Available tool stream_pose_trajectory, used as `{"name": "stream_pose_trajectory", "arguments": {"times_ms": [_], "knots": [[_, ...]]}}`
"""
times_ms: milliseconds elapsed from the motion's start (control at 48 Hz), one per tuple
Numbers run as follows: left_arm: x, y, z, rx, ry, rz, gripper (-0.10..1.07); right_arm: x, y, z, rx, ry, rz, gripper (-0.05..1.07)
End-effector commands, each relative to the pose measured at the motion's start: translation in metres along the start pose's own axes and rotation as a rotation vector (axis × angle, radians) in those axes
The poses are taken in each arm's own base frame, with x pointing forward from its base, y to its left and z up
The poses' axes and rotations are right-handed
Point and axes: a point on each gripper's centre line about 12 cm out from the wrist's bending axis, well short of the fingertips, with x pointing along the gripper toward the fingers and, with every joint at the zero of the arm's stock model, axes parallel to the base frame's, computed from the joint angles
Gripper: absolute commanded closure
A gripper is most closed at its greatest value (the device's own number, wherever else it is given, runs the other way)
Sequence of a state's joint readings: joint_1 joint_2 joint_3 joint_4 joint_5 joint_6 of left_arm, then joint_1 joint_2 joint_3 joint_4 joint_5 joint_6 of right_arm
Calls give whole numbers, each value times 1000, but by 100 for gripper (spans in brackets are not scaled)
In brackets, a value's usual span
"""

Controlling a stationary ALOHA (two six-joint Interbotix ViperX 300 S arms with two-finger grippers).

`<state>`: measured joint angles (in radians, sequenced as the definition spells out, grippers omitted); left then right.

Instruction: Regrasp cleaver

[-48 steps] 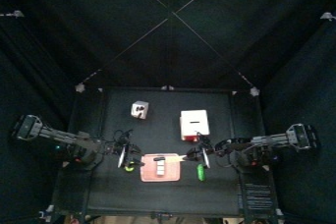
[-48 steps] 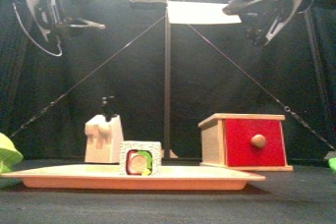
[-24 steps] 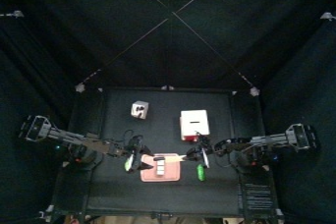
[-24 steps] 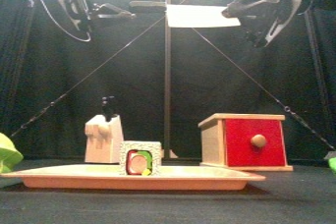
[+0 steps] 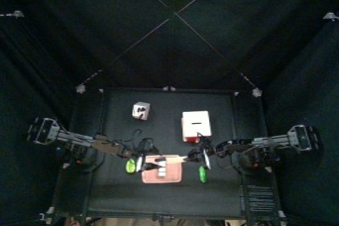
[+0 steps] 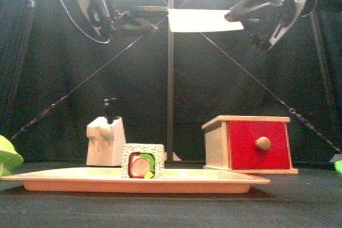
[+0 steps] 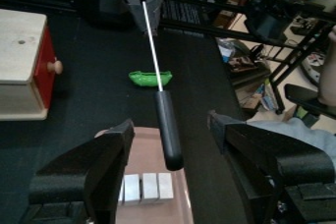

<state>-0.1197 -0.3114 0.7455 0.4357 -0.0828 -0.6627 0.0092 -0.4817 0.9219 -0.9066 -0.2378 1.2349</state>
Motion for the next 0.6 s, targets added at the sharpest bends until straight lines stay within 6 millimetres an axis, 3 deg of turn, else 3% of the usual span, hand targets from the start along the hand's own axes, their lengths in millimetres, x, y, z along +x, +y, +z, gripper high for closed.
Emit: {"name": "stream_pose_trajectory", "arguments": {"times_ms": [0, 312, 396, 583], "knots": [[0, -2, 13, 2, -30, -3, 3, -1, 3, 13, -3, -36, 11, 84], [0, 4, 11, -19, -25, 13, 8, 0, 3, 13, -3, -36, 11, 84], [1, 4, 10, -17, -22, 14, 16, 0, 3, 13, -5, -36, 11, 84], [1, 5, 6, -10, -11, 16, 49, 2, 3, 15, -7, -36, 12, 84]]}}
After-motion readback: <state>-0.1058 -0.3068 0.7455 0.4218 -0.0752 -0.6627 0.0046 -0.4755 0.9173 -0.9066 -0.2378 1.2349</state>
